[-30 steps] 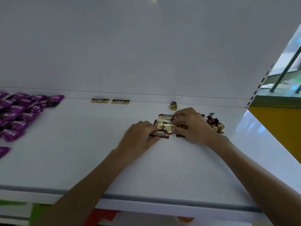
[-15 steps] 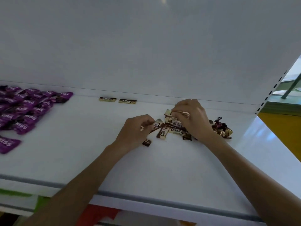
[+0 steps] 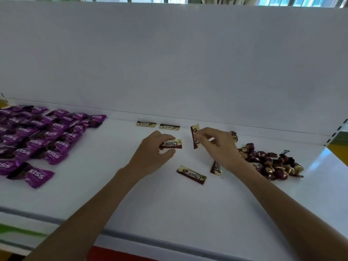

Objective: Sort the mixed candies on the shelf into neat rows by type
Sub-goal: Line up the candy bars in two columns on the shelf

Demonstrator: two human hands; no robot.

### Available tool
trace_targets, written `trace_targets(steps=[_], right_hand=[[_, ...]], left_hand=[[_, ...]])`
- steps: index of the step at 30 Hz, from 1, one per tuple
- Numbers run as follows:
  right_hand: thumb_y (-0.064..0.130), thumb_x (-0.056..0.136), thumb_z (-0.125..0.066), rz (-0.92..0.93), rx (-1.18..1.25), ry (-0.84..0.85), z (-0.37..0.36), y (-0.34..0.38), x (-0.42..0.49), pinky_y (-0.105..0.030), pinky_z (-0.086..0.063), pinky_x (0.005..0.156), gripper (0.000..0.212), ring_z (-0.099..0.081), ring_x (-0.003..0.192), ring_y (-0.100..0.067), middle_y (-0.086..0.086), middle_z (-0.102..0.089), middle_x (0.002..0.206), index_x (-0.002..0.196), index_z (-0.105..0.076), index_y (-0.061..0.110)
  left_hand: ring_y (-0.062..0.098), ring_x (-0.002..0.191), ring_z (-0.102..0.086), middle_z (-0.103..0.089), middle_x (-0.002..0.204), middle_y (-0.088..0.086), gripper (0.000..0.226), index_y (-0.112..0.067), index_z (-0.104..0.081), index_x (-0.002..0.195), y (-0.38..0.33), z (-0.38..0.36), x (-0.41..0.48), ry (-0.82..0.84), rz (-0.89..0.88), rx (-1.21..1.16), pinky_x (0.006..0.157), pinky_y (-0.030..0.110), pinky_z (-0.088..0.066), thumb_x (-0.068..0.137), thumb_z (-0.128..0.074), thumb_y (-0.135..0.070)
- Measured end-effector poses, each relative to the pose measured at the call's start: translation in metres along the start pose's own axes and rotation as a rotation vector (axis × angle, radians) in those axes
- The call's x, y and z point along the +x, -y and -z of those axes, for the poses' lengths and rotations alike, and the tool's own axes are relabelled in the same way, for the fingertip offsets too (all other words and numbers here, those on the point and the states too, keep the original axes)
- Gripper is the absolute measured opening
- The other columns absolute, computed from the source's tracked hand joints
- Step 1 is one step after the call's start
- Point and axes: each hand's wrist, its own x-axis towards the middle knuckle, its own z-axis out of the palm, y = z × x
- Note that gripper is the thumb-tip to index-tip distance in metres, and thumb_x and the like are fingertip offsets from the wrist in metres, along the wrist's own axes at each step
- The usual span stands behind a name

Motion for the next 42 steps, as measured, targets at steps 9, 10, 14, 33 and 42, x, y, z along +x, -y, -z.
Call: trace_targets(steps=[9, 10, 14, 33, 42], right_hand=[[0.005, 0.08, -0.065, -0.001, 0.019, 0.024, -0.033, 0.009, 0.035, -0.013, -0.047, 0.064, 0.028, -0.065, 0.07, -0.006, 0.0, -0.065, 0.08, 0.088, -0.053, 0.029], [0.006, 0.081, -0.065, -0.001, 0.017, 0.031, -0.035, 0.011, 0.038, -0.013, -0.046, 0.065, 0.028, -0.065, 0.068, -0.006, 0.0, -0.067, 0.081, 0.092, -0.052, 0.029], [0.006, 0.083, -0.063, 0.021, -0.026, 0.052, -0.049, 0.015, 0.052, -0.007, -0.041, 0.06, 0.028, -0.062, 0.066, -0.001, 0.005, -0.068, 0.076, 0.102, -0.055, 0.025], [-0.01, 0.086, -0.045, -0.013, -0.181, 0.109, -0.081, 0.01, 0.079, -0.011, -0.05, 0.074, 0.032, -0.066, 0.081, -0.018, -0.005, -0.054, 0.099, 0.103, -0.068, 0.005], [0.036, 0.086, -0.059, 0.062, -0.625, 0.216, -0.093, 0.004, 0.078, -0.025, -0.039, 0.069, 0.024, -0.049, 0.096, -0.014, 0.001, -0.052, 0.097, 0.096, -0.07, 0.017]], left_hand=[[0.014, 0.072, -0.05, -0.054, 0.07, -0.011, 0.011, -0.018, -0.062, 0.088, 0.034, 0.031, 0.018, -0.087, 0.068, 0.044, 0.06, 0.023, -0.037, 0.08, -0.066, -0.025], [0.015, 0.077, -0.05, -0.056, 0.075, -0.007, 0.014, -0.016, -0.063, 0.088, 0.036, 0.033, 0.02, -0.086, 0.057, 0.071, 0.063, 0.025, -0.037, 0.08, -0.066, -0.028], [0.018, 0.089, -0.053, -0.054, 0.089, -0.003, 0.029, -0.019, -0.064, 0.106, 0.046, 0.041, 0.028, -0.053, 0.091, 0.117, 0.073, 0.028, -0.039, 0.083, -0.062, -0.037], [0.02, 0.074, -0.059, -0.056, 0.088, 0.003, 0.015, -0.019, -0.058, 0.104, 0.088, 0.042, 0.058, -0.052, 0.229, -0.183, 0.058, 0.027, -0.047, 0.092, -0.05, -0.014], [0.028, 0.098, -0.059, -0.062, 0.105, 0.006, 0.046, -0.015, -0.041, 0.12, 0.094, 0.04, 0.053, 0.02, 0.228, 0.6, 0.077, 0.032, -0.041, 0.091, -0.043, -0.05]])
